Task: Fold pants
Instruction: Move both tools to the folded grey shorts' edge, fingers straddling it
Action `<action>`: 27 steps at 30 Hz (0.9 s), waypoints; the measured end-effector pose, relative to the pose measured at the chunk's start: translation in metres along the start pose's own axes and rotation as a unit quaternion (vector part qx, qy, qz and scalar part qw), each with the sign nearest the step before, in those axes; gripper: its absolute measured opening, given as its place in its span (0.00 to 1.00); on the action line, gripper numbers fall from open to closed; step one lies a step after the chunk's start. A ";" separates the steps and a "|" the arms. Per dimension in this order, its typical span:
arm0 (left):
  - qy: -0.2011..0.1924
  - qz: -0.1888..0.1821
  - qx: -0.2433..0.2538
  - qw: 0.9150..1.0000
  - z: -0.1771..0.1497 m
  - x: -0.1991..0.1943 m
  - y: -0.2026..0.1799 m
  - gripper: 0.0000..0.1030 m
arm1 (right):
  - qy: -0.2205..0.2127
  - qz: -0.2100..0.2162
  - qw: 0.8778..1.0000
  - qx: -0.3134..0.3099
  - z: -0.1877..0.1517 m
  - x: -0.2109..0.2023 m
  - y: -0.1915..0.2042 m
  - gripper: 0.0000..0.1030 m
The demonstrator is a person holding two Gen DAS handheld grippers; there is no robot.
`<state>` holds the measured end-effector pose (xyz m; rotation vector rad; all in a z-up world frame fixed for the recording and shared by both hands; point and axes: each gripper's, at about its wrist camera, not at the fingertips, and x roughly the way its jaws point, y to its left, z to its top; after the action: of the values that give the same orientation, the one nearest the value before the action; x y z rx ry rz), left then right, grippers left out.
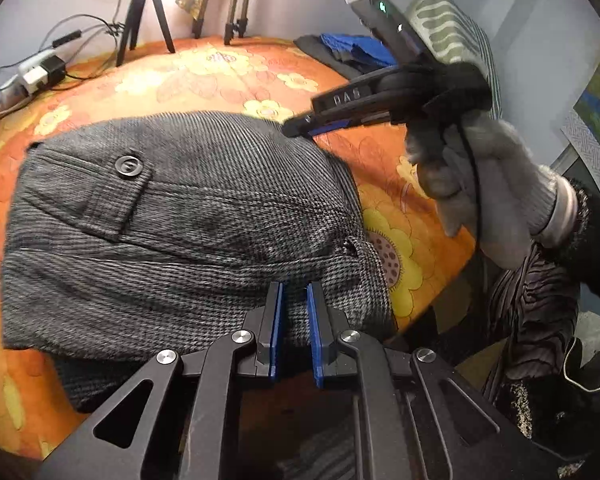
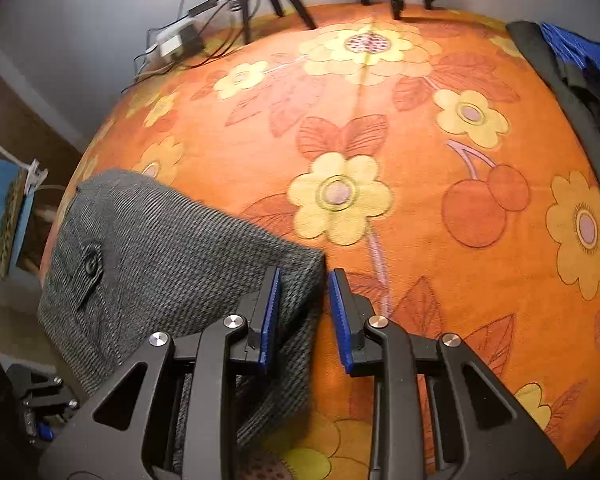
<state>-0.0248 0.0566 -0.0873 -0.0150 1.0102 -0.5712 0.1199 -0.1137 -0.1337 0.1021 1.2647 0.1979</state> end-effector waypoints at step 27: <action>-0.069 0.143 -0.118 0.980 0.035 -0.038 0.108 0.50 | -0.089 -0.021 0.995 -0.038 -0.071 -0.085 0.032 0.66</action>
<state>0.0362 0.1576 -0.0675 -0.1167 0.9205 -0.1833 0.0248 -0.1017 -0.0696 0.0266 1.0801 0.1967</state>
